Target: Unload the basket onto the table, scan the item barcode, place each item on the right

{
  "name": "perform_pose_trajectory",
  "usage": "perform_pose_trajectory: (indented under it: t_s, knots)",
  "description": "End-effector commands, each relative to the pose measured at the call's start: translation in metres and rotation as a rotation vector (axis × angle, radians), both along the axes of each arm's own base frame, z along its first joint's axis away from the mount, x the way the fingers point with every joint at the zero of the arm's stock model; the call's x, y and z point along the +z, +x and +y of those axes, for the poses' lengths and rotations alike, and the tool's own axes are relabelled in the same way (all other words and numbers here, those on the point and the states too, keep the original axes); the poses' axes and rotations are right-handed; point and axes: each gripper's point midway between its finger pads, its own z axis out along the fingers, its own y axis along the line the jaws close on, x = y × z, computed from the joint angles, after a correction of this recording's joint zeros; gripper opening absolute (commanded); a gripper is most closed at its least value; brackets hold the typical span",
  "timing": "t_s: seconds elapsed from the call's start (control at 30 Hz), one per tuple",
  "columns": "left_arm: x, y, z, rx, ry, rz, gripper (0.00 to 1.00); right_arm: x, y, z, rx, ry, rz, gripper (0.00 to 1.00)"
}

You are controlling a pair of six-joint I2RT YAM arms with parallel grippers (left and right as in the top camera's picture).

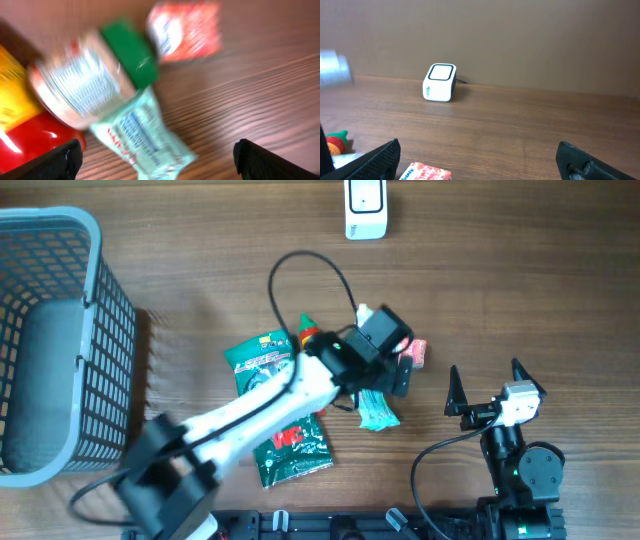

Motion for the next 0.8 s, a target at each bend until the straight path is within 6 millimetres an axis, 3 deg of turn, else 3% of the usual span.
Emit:
perform_pose_trajectory:
  t_s: [0.0, 0.17, 0.33, 0.77]
  knots:
    - [0.084, 0.023, 0.008, 0.014, -0.114, -0.186, 1.00, 0.000, 0.000, 0.000, 0.001, -0.005, -0.004, 0.99]
    - [0.136, 0.033, 0.041, 0.058, -0.149, -0.326, 1.00, 0.000, 0.000, 0.000, 0.001, -0.005, -0.004, 1.00]
    - [0.167, 0.039, 0.073, 0.129, -0.186, -0.380, 1.00, 0.000, 0.000, 0.000, 0.001, -0.005, -0.004, 1.00]
    - [0.195, 0.062, 0.129, 0.286, -0.180, -0.463, 1.00, 0.000, 0.000, 0.000, 0.001, -0.005, -0.002, 1.00]
